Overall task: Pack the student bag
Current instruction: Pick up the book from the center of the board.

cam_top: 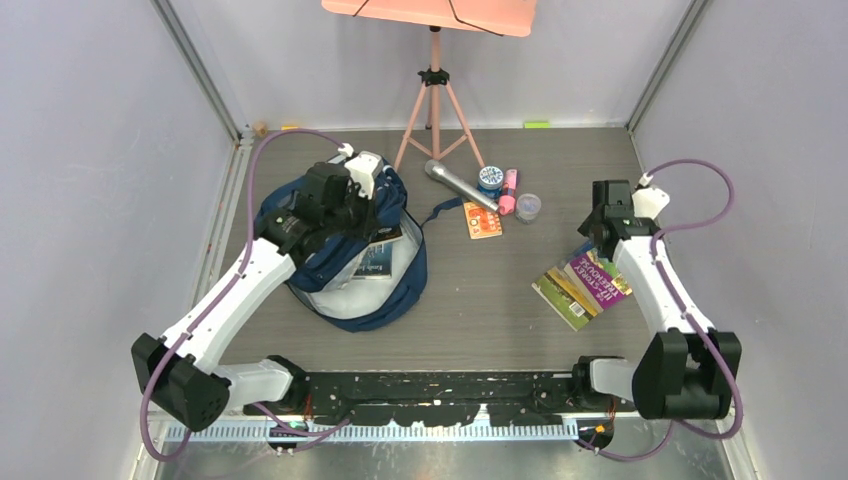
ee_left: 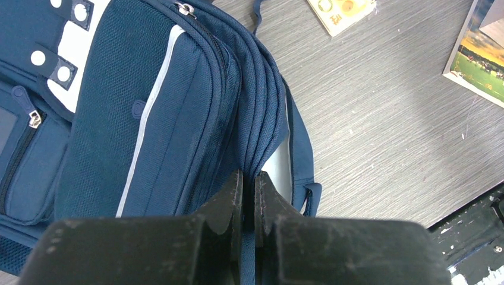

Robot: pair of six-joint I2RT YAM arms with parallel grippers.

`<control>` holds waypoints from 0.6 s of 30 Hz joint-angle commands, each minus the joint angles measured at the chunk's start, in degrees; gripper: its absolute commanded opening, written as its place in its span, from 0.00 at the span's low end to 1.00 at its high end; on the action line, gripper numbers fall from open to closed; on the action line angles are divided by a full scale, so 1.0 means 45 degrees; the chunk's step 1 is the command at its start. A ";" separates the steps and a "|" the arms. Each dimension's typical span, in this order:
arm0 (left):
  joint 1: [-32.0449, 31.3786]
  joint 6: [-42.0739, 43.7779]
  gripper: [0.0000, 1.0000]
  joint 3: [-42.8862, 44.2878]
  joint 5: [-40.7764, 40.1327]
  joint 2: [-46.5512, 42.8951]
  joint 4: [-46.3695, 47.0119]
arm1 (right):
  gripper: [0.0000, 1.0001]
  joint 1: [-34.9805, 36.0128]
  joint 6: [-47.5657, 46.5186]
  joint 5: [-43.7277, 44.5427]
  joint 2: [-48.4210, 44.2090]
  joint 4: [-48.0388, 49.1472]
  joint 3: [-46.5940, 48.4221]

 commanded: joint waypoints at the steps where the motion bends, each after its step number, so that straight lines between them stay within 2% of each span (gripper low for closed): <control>1: -0.0086 -0.0074 0.00 0.0381 0.0319 -0.0049 0.1198 | 0.89 -0.0024 -0.0659 0.0195 0.1394 0.0511 0.0806; 9: -0.0086 0.0121 0.00 0.0276 -0.0228 -0.0275 0.1283 | 0.87 -0.0022 -0.0870 -0.0176 0.3324 0.0895 0.1192; 18: -0.0086 -0.0051 0.00 0.0301 0.0102 -0.0199 0.1284 | 0.82 -0.0023 -0.0927 -0.0747 0.5168 0.0653 0.1726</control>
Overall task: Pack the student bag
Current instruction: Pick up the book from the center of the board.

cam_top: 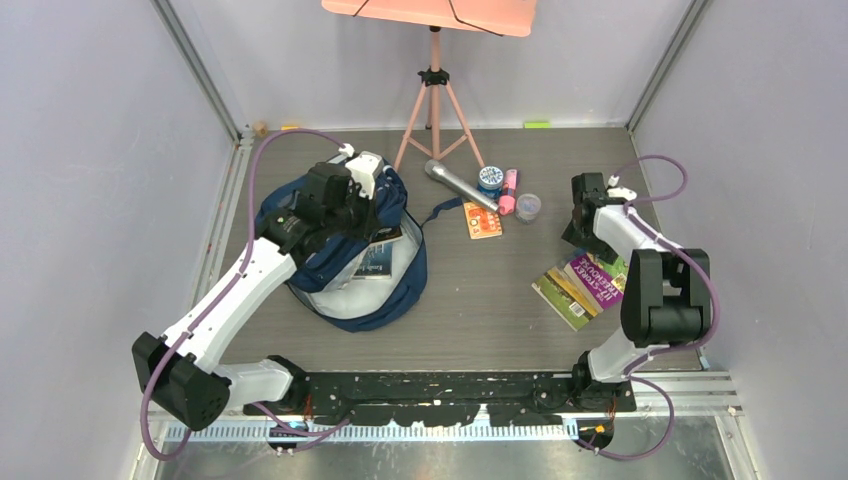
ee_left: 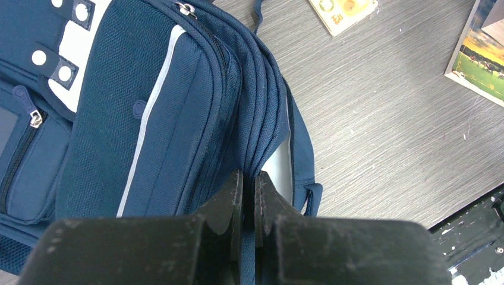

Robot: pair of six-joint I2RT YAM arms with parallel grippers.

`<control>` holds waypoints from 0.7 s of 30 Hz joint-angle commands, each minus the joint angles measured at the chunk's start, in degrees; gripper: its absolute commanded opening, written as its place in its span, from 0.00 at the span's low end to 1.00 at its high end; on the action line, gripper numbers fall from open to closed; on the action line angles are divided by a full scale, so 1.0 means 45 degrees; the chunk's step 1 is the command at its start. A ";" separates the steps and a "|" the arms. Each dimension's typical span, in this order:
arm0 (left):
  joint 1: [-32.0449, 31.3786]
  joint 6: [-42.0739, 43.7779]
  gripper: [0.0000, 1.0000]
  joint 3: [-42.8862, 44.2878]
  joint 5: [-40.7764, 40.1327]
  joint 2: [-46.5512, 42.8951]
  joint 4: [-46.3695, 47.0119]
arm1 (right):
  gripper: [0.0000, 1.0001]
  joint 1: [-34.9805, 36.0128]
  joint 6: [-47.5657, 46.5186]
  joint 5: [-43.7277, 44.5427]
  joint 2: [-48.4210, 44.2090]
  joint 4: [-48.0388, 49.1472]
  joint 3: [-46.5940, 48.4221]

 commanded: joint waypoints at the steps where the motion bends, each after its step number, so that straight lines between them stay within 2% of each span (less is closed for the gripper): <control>1: -0.0062 -0.0042 0.00 0.0260 0.0119 -0.0368 0.1317 | 0.82 -0.0008 -0.0223 0.0017 0.0605 -0.0184 0.0847; 4: -0.0062 0.0020 0.00 0.0257 -0.0080 -0.0437 0.1306 | 0.80 -0.0008 -0.0227 0.0262 0.0759 -0.0953 0.1068; 8: -0.0062 0.0017 0.00 0.0241 -0.0075 -0.0478 0.1322 | 0.70 -0.0057 -0.0208 0.0113 0.0678 -0.1262 0.1048; 11: -0.0062 0.0004 0.00 0.0303 -0.0101 -0.0452 0.1241 | 0.63 -0.0158 -0.0240 -0.0533 0.0786 -0.1392 0.1097; 12: -0.0057 -0.0007 0.00 0.0334 -0.0085 -0.0474 0.1232 | 0.56 -0.0177 -0.0244 -0.0672 0.0866 -0.1431 0.1121; 14: -0.0062 -0.0036 0.00 0.0295 -0.0044 -0.0531 0.1286 | 0.49 -0.0183 -0.0247 -0.1085 0.1025 -0.1567 0.1190; 21: -0.0062 -0.0056 0.00 0.0298 -0.0069 -0.0547 0.1264 | 0.40 -0.0175 0.0245 -0.2800 0.0597 -0.1211 0.0147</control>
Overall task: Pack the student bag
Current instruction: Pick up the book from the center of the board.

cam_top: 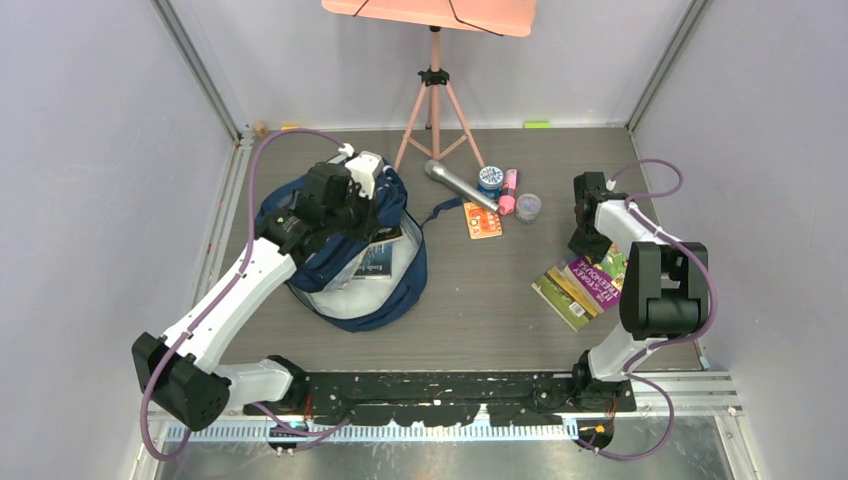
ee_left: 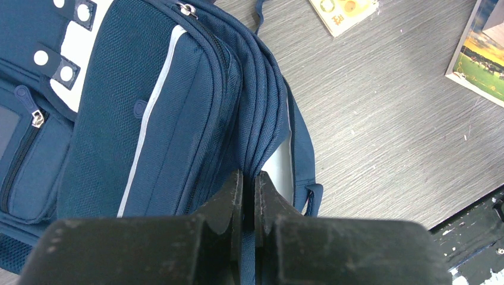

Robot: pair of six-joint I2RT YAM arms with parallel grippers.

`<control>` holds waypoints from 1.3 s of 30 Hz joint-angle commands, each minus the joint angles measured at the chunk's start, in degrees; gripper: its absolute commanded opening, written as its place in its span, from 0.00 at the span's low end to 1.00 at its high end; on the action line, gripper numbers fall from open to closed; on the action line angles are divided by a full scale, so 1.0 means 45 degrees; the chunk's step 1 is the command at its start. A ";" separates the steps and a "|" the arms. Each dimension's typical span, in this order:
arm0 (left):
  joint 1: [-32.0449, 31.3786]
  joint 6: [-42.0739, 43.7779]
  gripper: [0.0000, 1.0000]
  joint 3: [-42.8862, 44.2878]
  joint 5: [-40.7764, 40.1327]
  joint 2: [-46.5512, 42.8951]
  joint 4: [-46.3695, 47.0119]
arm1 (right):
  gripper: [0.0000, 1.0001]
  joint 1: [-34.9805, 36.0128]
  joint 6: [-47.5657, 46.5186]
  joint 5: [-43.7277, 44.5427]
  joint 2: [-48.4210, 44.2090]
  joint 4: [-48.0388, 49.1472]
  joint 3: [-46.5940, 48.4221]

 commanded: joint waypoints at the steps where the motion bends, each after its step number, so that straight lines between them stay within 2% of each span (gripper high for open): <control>1: -0.0062 -0.0074 0.00 0.0281 0.0004 -0.0561 0.1271 | 0.35 -0.0015 0.0510 -0.1741 -0.0370 0.0099 -0.0718; 2: -0.0062 -0.0059 0.00 0.0264 -0.0009 -0.0571 0.1295 | 0.32 0.0024 0.0543 -0.1876 -0.0420 0.0212 -0.0803; 6: -0.0062 -0.0020 0.00 0.0259 -0.0130 -0.0556 0.1280 | 0.05 0.0279 0.0746 -0.2396 -0.0446 0.0439 -0.1141; 8: -0.0062 -0.0018 0.00 0.0279 -0.0131 -0.0535 0.1262 | 0.01 0.0781 0.0879 -0.2625 -0.0478 0.0539 -0.1252; 19: -0.0062 -0.0027 0.00 0.0284 -0.0157 -0.0450 0.1253 | 0.01 0.5332 0.2639 -0.1892 -0.0245 0.0722 -0.0845; 22: -0.0062 -0.0066 0.00 0.0288 -0.0084 -0.0410 0.1259 | 0.01 0.5928 0.2799 -0.1400 0.0054 0.0526 -0.0400; 24: -0.0060 -0.0065 0.00 0.0279 -0.0076 -0.0367 0.1244 | 0.12 0.6099 0.2647 -0.1241 0.0168 0.0213 0.0176; 25: -0.0062 -0.0075 0.00 0.0279 -0.0073 -0.0334 0.1240 | 0.28 0.6132 0.2569 -0.1177 0.0120 -0.0043 0.0327; 26: -0.0062 -0.0064 0.00 0.0284 -0.0073 -0.0325 0.1222 | 0.36 0.6138 0.2389 -0.1016 0.0053 -0.0193 0.0617; 27: -0.0062 -0.0062 0.00 0.0291 -0.0073 -0.0332 0.1235 | 0.50 0.6142 0.2177 -0.0898 -0.0143 -0.0491 0.0753; 29: -0.0062 -0.0057 0.00 0.0279 -0.0073 -0.0306 0.1239 | 0.66 0.6133 0.1883 -0.0397 -0.0603 -0.1006 0.1128; 31: -0.0062 -0.0057 0.00 0.0293 -0.0073 -0.0246 0.1221 | 0.75 0.6064 0.1588 0.0161 -0.1157 -0.1429 0.1405; 33: -0.0062 -0.0074 0.00 0.0298 -0.0073 -0.0211 0.1211 | 0.81 0.5755 0.1365 0.0478 -0.1760 -0.1668 0.1412; 36: -0.0062 -0.0110 0.00 0.0298 -0.0001 -0.0206 0.1215 | 0.84 0.4524 0.1204 0.0063 -0.2812 -0.1774 0.0810; 39: -0.0062 -0.0156 0.00 0.0245 0.0174 -0.0262 0.1338 | 0.84 0.3133 0.1204 -0.1305 -0.3670 -0.1603 -0.0066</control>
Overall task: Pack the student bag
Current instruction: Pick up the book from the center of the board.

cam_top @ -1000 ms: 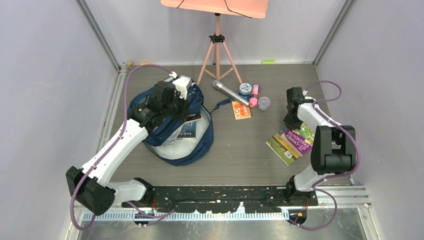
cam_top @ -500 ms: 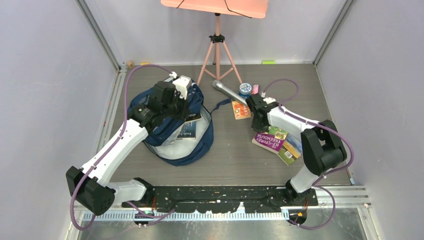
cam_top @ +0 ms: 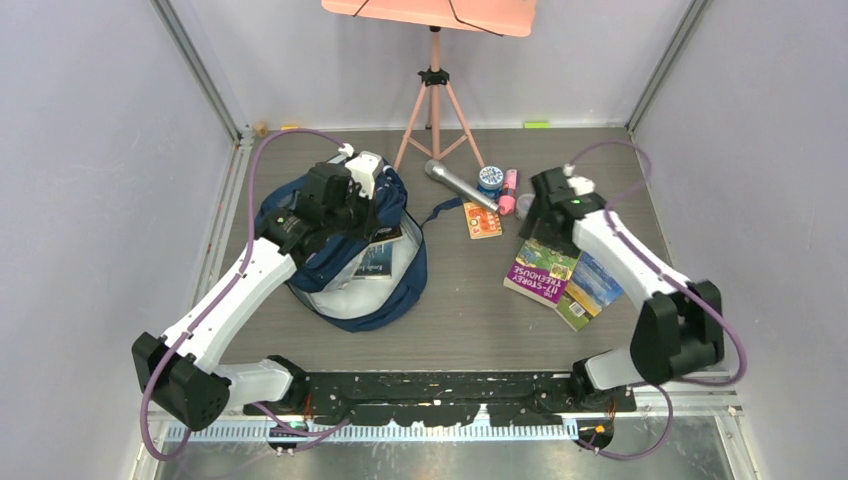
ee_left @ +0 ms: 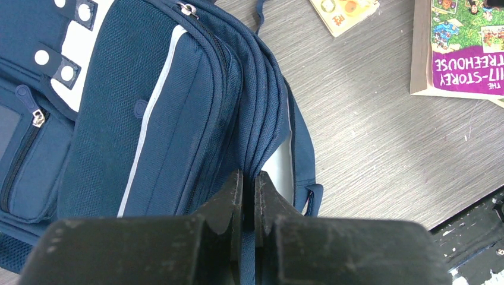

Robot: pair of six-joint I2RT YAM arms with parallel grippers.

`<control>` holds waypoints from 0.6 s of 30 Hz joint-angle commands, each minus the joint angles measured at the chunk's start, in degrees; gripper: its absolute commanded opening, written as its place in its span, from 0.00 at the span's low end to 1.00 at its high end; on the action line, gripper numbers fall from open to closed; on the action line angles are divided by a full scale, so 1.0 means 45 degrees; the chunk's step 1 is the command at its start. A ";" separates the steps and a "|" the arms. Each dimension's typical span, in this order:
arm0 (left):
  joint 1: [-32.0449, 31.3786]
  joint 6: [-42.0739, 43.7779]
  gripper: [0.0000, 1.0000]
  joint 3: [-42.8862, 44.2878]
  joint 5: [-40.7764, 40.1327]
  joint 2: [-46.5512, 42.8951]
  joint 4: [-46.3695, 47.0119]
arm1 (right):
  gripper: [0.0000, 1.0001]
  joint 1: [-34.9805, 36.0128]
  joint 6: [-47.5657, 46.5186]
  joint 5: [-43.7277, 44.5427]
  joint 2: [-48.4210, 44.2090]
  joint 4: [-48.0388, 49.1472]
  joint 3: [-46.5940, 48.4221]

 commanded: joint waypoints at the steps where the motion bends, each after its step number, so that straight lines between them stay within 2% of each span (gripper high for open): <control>1: -0.0062 -0.0116 0.00 0.0223 0.0297 -0.0279 0.1381 | 0.85 -0.2221 -0.0176 -0.1055 -0.1731 -0.0254 -0.1255; 7: -0.0062 -0.0115 0.00 0.0240 0.0337 -0.0218 0.1363 | 0.85 -0.4649 0.0454 -0.3409 -0.2914 0.0614 -0.3550; 10: -0.0062 0.0059 0.01 0.0278 0.0645 -0.0225 0.1408 | 0.85 -0.4799 0.0619 -0.3972 -0.3046 0.0749 -0.4116; 12: -0.0127 0.0197 0.17 0.0280 0.0738 -0.0263 0.1475 | 0.85 -0.4806 0.0649 -0.3957 -0.3300 0.0722 -0.4347; 15: -0.0527 0.0672 0.60 0.0315 0.0724 -0.0323 0.1456 | 0.87 -0.4808 0.0881 -0.3895 -0.3780 0.0897 -0.4762; 16: -0.0637 0.0742 0.67 0.0317 0.0734 -0.0328 0.1476 | 0.87 -0.4809 0.0962 -0.4014 -0.3915 0.1178 -0.5085; 18: -0.1034 0.0754 0.75 0.0403 0.0794 -0.0270 0.1564 | 0.87 -0.4809 0.1258 -0.4311 -0.3899 0.1592 -0.5513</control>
